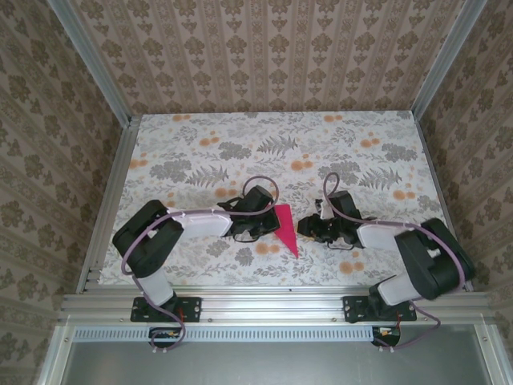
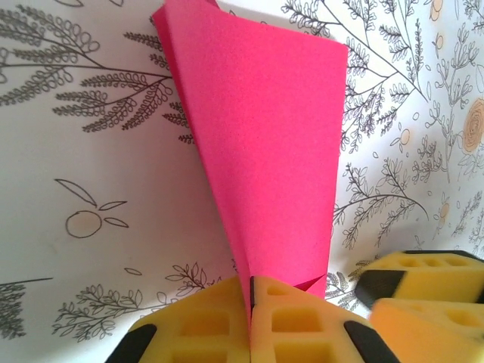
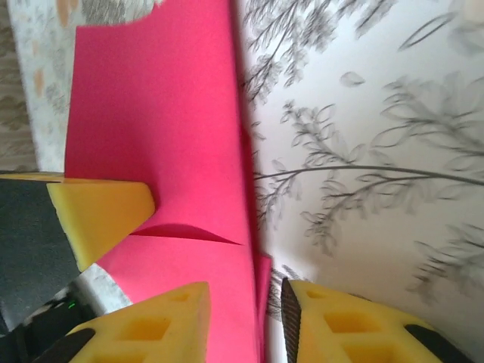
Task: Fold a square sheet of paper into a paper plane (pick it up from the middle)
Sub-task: Fold the wing for the fifth time at the center of the table.
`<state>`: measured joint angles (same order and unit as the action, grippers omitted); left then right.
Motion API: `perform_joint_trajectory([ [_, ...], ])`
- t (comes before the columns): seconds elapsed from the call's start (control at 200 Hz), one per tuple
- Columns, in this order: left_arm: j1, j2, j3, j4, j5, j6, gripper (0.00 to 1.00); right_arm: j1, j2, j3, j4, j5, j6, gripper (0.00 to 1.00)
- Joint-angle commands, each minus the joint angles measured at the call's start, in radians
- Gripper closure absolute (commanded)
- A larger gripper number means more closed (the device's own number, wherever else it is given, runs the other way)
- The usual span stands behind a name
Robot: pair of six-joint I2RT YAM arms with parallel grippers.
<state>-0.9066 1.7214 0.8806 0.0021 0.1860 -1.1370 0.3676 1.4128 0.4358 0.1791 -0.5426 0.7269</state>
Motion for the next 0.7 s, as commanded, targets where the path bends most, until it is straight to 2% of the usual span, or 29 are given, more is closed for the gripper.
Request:
perform_joint_trajectory([
  [0.0, 0.01, 0.017, 0.04, -0.047, 0.027, 0.031, 0.95, 0.044, -0.147, -0.007, -0.19, 0.224, -0.126, 0.65],
  [0.16, 0.016, 0.023, 0.046, -0.051, 0.038, 0.029, 0.95, 0.225, -0.305, -0.05, -0.173, 0.522, -0.244, 0.61],
  [0.31, 0.019, 0.026, 0.052, -0.051, 0.049, 0.028, 0.95, 0.414, -0.306, -0.056, -0.106, 0.724, -0.405, 0.6],
  [0.465, 0.022, 0.03, 0.059, -0.062, 0.055, 0.03, 0.95, 0.524, -0.261, -0.067, 0.005, 0.783, -0.541, 0.6],
  [0.695, 0.023, 0.03, 0.061, -0.064, 0.056, 0.029, 0.95, 0.637, -0.1, 0.006, 0.027, 0.869, -0.636, 0.59],
])
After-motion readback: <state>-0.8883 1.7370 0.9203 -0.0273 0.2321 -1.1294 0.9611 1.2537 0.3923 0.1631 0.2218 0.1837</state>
